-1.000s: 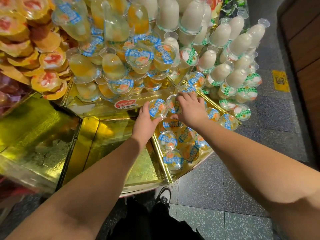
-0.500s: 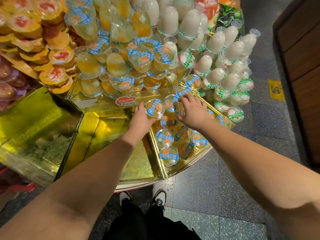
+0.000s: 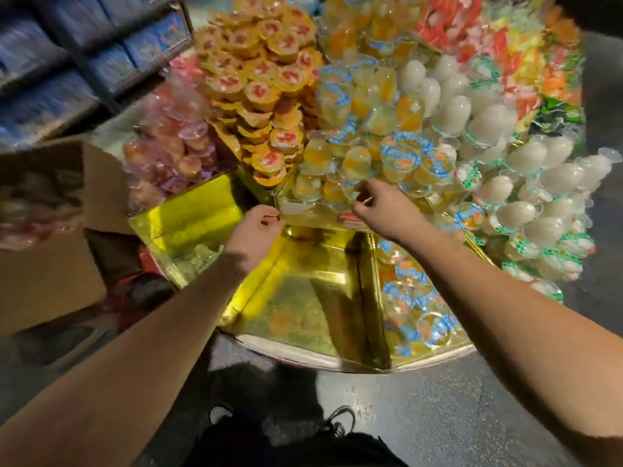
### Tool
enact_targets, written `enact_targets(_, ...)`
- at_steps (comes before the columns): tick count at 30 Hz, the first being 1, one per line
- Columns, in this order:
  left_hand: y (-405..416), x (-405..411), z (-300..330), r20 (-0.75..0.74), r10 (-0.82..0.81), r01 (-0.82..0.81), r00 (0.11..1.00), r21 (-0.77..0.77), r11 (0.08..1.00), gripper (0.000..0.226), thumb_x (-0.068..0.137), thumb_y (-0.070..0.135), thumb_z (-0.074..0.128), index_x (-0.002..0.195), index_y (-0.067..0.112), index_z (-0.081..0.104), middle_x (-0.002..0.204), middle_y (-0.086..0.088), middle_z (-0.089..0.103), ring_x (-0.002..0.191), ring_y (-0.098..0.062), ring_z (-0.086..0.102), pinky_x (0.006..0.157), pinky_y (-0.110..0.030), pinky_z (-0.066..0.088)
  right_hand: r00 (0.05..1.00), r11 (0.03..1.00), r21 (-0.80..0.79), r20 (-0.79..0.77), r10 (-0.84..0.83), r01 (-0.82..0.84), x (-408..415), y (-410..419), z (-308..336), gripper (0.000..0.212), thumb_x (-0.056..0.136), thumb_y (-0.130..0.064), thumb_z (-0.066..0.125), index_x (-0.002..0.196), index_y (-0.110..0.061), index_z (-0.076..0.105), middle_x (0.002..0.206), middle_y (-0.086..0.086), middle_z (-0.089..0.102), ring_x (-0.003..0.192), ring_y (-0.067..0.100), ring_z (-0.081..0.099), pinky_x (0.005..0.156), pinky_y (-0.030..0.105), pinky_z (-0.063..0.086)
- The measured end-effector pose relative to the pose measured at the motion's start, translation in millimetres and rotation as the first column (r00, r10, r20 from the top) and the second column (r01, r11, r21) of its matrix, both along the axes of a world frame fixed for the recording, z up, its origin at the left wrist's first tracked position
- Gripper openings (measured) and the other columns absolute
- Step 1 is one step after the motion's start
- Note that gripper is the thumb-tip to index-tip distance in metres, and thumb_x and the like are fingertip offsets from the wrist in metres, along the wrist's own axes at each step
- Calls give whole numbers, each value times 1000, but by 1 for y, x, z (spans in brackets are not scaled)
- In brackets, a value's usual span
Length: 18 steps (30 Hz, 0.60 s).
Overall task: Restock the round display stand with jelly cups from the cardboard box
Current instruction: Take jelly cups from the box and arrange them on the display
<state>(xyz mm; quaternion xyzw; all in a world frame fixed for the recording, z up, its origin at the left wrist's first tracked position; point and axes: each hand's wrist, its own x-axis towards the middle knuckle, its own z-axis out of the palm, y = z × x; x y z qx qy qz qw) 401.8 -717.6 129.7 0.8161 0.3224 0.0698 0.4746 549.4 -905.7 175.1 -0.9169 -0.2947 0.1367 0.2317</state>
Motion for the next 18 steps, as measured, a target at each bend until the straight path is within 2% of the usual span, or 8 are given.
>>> enact_targets(3,62,-49,12,28,102,-102,994,0,995,26,98,18,59,124,12,59,108,-1,61,94,-18,56,62,-15,38,986,987,14,34,162,-163,-36,83,15,35,93,-27,60,125,-12,59,120,10,66,112,29,61,91,35,47)
enact_targets(6,133,-108,13,74,186,-185,980,-29,982,24,96,6,60,120,4,58,103,-9,59,88,-15,55,66,-10,39,935,936,1,49,352,-353,-87,170,20,35,95,-28,59,125,-10,57,123,12,63,115,29,57,88,33,41)
enact_targets(9,204,-181,9,71,265,-265,962,-9,964,15,93,-2,62,106,5,59,95,-10,56,70,2,56,69,-11,42,865,865,17,29,502,-502,-144,257,15,34,96,-26,61,123,-7,57,116,7,63,107,27,59,80,29,38)
enact_targets(11,250,-230,7,55,336,-336,940,-4,942,11,90,3,66,99,7,63,86,-3,59,67,9,56,67,-10,42,828,828,35,11,560,-560,-182,312,7,32,94,-23,63,120,-6,57,111,8,65,100,27,61,79,30,41)
enact_targets(12,272,-255,7,37,359,-359,933,-13,933,12,89,6,66,97,14,63,83,5,59,68,9,56,64,-10,42,815,814,27,2,580,-580,-201,339,2,32,93,-23,64,118,-5,58,110,10,65,98,27,62,80,30,44)
enact_targets(14,308,-303,8,-55,367,-369,928,-24,929,16,95,9,60,103,23,58,84,17,56,75,3,56,58,-5,43,787,787,-7,-12,617,-617,-236,389,-11,29,92,-24,64,113,-4,59,110,15,64,100,30,61,87,38,47)
enact_targets(15,325,-325,7,-92,379,-381,921,-5,925,16,97,11,57,106,24,57,86,16,56,76,-1,55,57,-5,42,772,771,-27,-12,636,-636,-252,412,-18,28,92,-26,63,110,-5,60,109,17,64,102,32,61,88,42,48)
enact_targets(18,372,-379,2,-169,407,-390,898,125,912,16,99,18,56,113,16,60,97,3,57,92,-16,59,72,-16,37,743,739,-88,-37,668,-668,-293,468,-32,27,92,-28,60,112,-10,60,112,14,65,105,33,61,87,41,49)
